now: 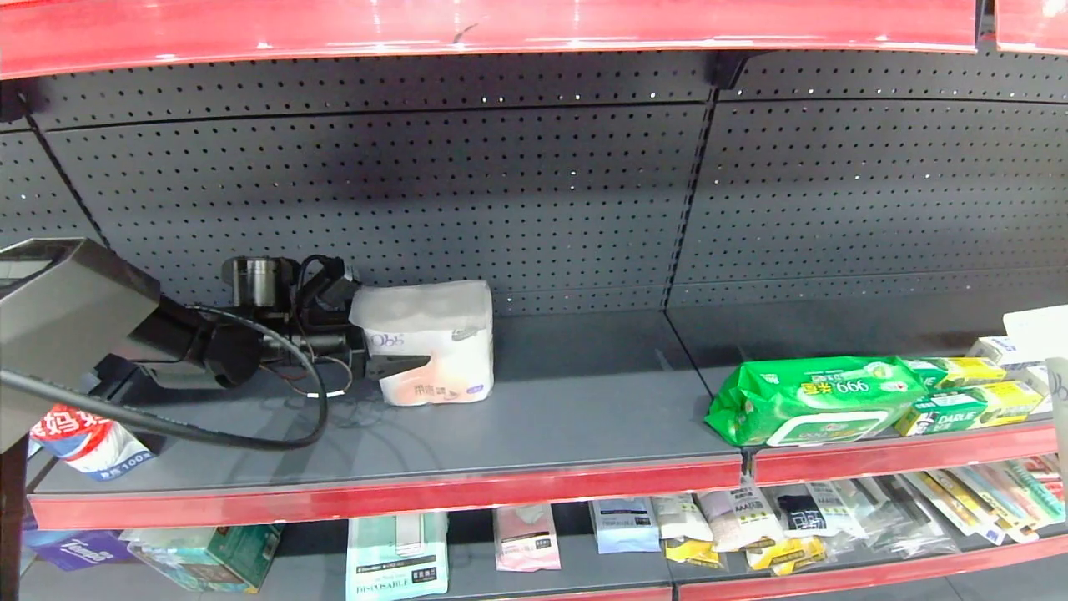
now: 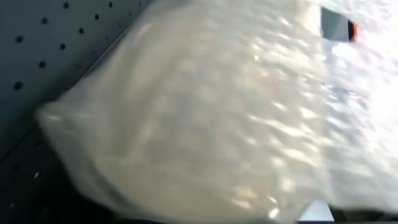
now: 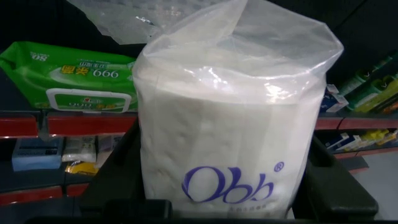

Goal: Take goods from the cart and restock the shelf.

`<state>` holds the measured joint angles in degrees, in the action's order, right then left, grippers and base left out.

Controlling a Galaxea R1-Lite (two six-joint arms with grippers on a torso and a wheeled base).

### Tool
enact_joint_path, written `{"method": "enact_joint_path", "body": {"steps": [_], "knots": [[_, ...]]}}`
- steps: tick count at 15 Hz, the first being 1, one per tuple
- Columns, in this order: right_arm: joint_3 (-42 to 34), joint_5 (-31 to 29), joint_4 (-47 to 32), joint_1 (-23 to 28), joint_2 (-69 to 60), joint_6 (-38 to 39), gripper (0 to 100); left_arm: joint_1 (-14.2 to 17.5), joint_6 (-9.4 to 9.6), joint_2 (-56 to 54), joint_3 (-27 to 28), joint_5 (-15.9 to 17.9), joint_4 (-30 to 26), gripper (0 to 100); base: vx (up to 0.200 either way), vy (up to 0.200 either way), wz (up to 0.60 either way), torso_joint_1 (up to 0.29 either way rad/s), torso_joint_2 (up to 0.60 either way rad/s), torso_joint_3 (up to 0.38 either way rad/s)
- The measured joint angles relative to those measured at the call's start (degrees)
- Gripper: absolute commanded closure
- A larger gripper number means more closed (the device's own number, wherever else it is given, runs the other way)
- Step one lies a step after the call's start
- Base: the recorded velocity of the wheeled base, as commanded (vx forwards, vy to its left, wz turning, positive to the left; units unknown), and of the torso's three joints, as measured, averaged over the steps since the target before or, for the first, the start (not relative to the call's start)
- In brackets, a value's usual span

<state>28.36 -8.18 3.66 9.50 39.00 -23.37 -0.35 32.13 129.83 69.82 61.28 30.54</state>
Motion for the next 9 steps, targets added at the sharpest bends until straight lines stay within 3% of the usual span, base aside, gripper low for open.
{"method": "enact_joint_path", "body": {"steps": [7, 8, 9], "knots": [[0.39, 0.09, 0.09, -0.05, 1.35, -0.17, 100, -1.07, -0.09, 2.04, 1.85, -1.23, -0.16, 0, 0.0, 0.0, 0.0, 0.0, 0.0, 0.0], [0.39, 0.09, 0.09, -0.05, 1.51, -0.17, 100, -1.07, -0.52, 2.12, 1.85, -1.65, -0.22, 100, 0.0, 0.0, 0.0, 0.0, 0.0, 0.0], [0.39, 0.09, 0.11, -0.05, 1.73, -0.17, 100, -1.12, -0.79, 2.17, 1.82, -1.97, -0.38, 100, 0.0, 0.0, 0.0, 0.0, 0.0, 0.0]]}}
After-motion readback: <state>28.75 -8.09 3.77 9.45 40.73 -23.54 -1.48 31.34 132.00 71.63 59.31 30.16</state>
